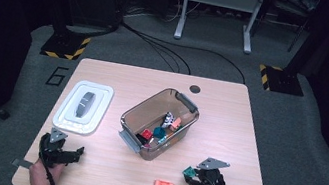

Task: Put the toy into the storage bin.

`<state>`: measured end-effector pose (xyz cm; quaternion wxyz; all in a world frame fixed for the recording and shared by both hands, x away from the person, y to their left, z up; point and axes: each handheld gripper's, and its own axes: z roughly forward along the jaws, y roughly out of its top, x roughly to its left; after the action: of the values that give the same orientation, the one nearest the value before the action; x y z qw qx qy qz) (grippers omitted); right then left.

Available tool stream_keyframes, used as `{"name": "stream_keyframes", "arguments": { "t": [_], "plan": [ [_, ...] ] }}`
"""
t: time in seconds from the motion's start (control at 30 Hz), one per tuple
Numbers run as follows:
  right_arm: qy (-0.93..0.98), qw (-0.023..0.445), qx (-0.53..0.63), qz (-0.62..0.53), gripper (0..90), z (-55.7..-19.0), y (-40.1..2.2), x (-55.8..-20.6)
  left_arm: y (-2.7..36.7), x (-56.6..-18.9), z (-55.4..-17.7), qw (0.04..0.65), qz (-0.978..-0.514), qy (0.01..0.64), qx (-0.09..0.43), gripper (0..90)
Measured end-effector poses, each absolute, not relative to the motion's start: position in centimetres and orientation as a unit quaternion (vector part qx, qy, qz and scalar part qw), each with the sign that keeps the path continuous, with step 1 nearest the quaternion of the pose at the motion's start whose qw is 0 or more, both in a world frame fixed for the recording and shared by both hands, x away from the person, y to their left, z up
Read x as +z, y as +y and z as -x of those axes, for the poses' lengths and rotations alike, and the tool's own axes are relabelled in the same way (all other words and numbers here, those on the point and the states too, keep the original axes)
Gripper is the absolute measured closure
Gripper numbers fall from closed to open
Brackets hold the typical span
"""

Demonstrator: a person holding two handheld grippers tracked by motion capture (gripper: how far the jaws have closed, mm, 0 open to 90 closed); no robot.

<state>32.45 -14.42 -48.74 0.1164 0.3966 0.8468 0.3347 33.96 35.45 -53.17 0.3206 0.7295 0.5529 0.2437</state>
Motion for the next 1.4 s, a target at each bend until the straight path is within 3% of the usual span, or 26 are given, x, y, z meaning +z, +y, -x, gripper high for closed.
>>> {"name": "stream_keyframes", "arguments": {
  "t": [1.4],
  "plan": [
    [0.807, 0.183, 0.353, -0.437, 58.1, -40.3, -15.8, -41.2, 35.5, -53.1, -33.9, 0.317, -0.733, 0.551, 0.244, 6.8]
  ]
}}
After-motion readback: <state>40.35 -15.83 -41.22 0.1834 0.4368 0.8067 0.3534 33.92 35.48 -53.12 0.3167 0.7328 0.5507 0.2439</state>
